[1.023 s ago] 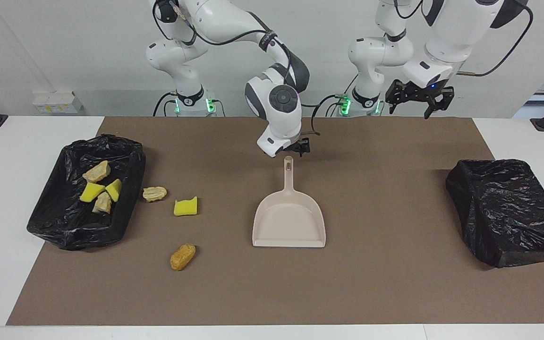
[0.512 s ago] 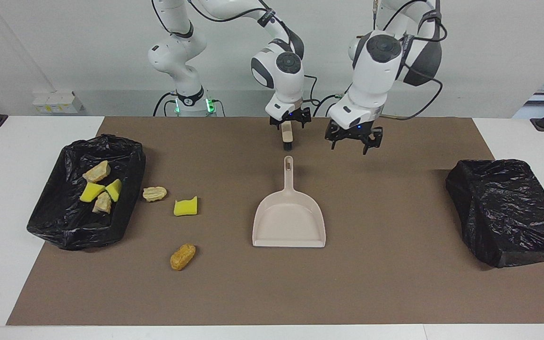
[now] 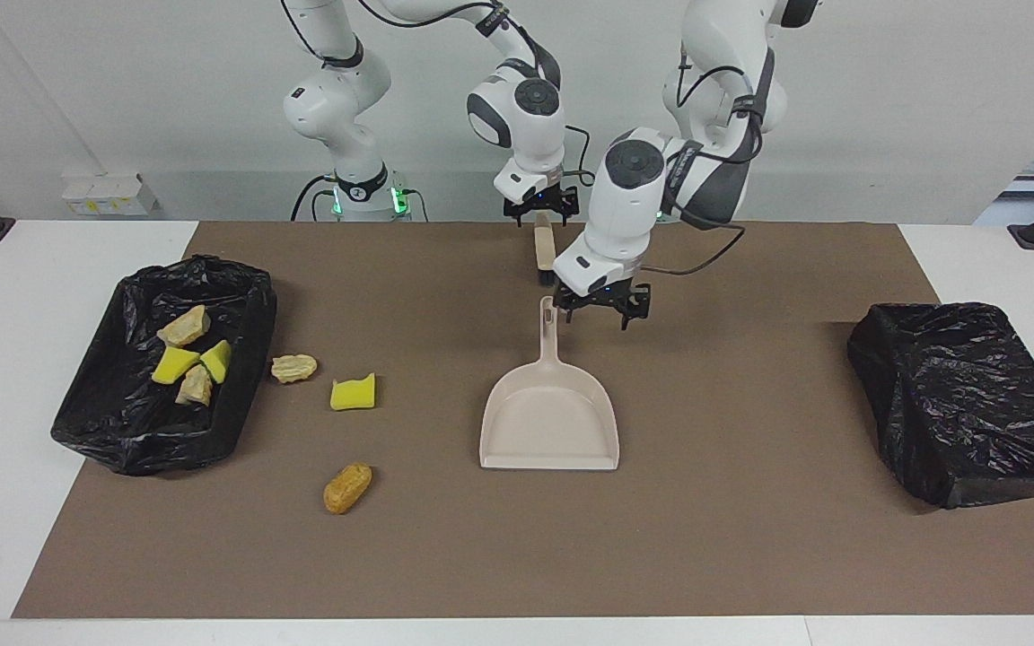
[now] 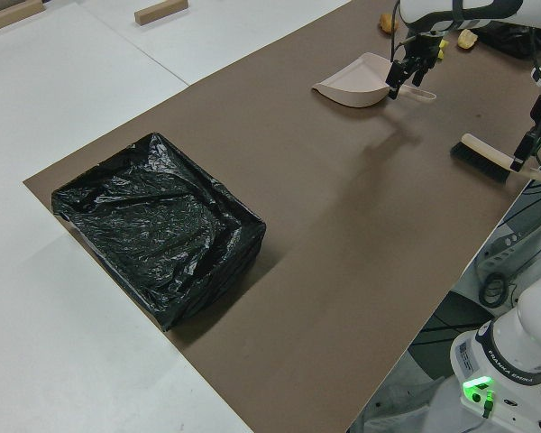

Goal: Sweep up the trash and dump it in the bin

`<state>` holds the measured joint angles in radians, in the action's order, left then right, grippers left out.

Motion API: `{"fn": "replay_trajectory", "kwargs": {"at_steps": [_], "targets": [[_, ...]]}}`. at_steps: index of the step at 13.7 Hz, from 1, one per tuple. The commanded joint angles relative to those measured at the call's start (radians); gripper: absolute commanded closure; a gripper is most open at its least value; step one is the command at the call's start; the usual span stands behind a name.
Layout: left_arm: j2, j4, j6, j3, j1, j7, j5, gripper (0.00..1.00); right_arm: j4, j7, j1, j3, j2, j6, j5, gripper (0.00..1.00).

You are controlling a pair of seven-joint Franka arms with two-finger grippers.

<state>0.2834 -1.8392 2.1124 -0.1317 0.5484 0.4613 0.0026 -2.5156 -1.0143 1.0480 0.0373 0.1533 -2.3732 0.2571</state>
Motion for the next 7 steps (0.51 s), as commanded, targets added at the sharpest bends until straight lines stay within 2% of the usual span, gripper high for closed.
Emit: {"fn": "replay_trajectory", "kwargs": {"at_steps": [1, 4, 7], "targets": [[0.014, 0.005, 0.044, 0.015, 0.025, 0.04, 0.002, 0.0, -0.055, -0.078, 0.053, 0.0, 0.069, -0.024, 0.008, 0.0], [0.04, 0.006, 0.052, 0.017, 0.047, 0.066, 0.002, 0.0, -0.081, -0.122, 0.095, 0.003, 0.103, -0.021, -0.096, 0.0], [0.042, 0.008, 0.063, 0.017, 0.051, 0.089, 0.002, 0.01, -0.081, -0.185, 0.095, 0.007, 0.092, -0.015, -0.16, 0.01]]}}
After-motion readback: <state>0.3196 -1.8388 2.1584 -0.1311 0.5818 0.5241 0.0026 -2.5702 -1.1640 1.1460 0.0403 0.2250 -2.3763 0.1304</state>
